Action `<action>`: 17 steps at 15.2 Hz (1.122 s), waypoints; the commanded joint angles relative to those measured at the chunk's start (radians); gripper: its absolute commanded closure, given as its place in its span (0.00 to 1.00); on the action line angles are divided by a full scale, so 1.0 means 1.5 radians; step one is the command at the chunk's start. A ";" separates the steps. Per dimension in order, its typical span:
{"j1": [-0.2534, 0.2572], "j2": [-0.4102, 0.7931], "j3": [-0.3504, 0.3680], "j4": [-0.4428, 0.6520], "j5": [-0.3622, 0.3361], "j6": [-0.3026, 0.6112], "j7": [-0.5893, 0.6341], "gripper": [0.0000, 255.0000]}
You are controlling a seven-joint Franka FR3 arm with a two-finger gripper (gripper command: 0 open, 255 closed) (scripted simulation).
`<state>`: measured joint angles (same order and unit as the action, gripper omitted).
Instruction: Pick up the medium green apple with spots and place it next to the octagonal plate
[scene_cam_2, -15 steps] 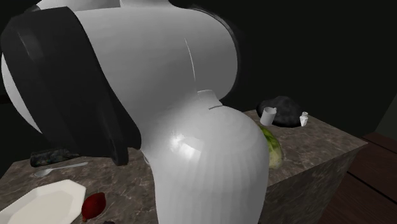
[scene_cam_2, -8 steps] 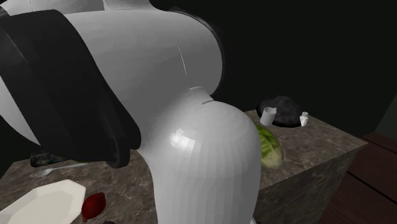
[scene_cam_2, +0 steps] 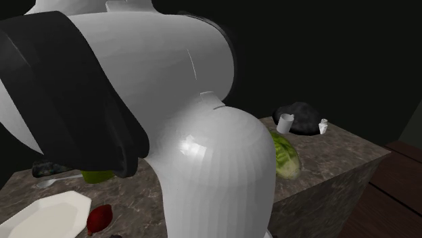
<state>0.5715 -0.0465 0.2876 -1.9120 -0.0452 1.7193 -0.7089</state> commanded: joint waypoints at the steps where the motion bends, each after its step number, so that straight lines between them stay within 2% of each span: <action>1: 0.000 0.002 0.000 -0.015 -0.001 0.018 0.000 1.00; 17: 0.001 0.041 0.001 -0.117 -0.014 0.157 0.016 1.00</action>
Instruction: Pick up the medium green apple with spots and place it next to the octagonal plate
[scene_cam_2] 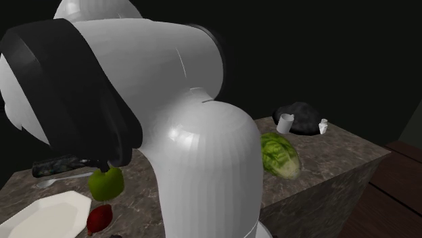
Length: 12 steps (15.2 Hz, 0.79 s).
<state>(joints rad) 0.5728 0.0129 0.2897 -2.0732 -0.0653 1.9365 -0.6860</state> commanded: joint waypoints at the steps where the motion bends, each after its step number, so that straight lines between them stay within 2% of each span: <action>1: 0.000 0.005 0.000 -0.015 -0.002 0.020 0.002 1.00; 5: 0.001 0.020 0.000 -0.033 -0.008 0.052 0.008 1.00; 12: 0.001 0.020 0.000 -0.033 -0.008 0.052 0.008 1.00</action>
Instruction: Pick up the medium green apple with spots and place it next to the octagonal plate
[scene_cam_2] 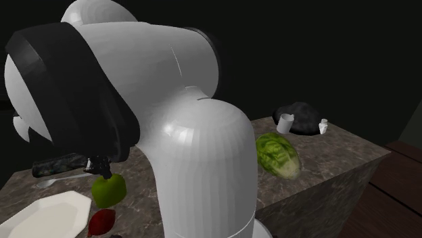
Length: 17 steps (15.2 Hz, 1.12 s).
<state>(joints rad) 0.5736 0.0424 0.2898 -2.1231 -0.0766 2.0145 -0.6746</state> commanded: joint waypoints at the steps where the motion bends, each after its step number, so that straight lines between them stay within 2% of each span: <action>1: 0.000 0.000 0.000 0.000 0.000 0.000 0.000 1.00; 2: 0.000 0.000 0.000 0.000 0.000 0.000 0.000 0.00; 7: 0.000 0.000 0.000 0.000 0.000 0.000 0.000 0.00; 11: 0.002 -0.018 0.002 0.067 0.008 -0.084 -0.006 0.00; 17: 0.002 -0.018 0.002 0.067 0.008 -0.084 -0.006 0.00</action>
<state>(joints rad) 0.5759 0.0154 0.2927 -2.0232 -0.0640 1.8895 -0.6832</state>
